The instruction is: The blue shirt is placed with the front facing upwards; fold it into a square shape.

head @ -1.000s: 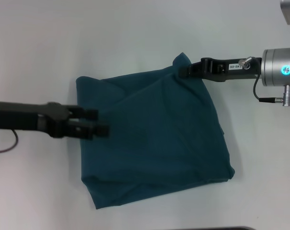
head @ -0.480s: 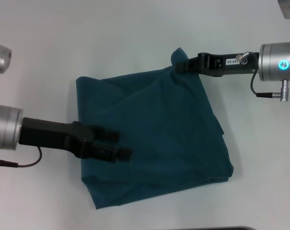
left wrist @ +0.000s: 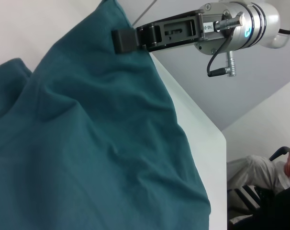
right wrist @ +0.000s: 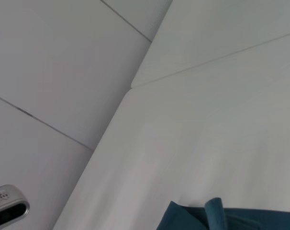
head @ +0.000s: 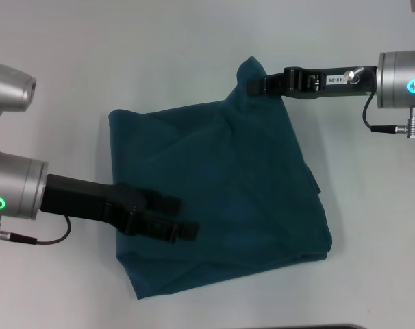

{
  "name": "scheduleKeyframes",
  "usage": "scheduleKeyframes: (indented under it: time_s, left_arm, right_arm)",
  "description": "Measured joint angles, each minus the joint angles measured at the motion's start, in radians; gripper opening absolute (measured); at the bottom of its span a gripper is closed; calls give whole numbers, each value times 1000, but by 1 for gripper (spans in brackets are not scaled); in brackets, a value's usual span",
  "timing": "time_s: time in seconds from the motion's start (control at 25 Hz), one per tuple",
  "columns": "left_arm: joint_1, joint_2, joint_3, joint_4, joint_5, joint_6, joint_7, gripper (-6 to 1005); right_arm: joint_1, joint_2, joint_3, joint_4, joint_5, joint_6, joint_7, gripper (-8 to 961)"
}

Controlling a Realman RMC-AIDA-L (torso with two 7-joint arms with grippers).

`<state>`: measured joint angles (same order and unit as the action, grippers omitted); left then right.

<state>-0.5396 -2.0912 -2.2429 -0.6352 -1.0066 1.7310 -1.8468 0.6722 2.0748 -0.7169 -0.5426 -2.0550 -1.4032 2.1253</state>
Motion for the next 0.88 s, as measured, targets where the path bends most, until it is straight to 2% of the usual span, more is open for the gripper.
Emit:
scheduleKeyframes:
  time_s: [0.56,0.88]
  left_arm:
    - [-16,-18,2,8,24,-9,-1,949]
    - [-23,-23,12,9,25,-9,-2,948]
  right_arm:
    - [-64,-15,-6,8,-14,99,8,117]
    - [-66,-7,-6,13,-33,148,11,139]
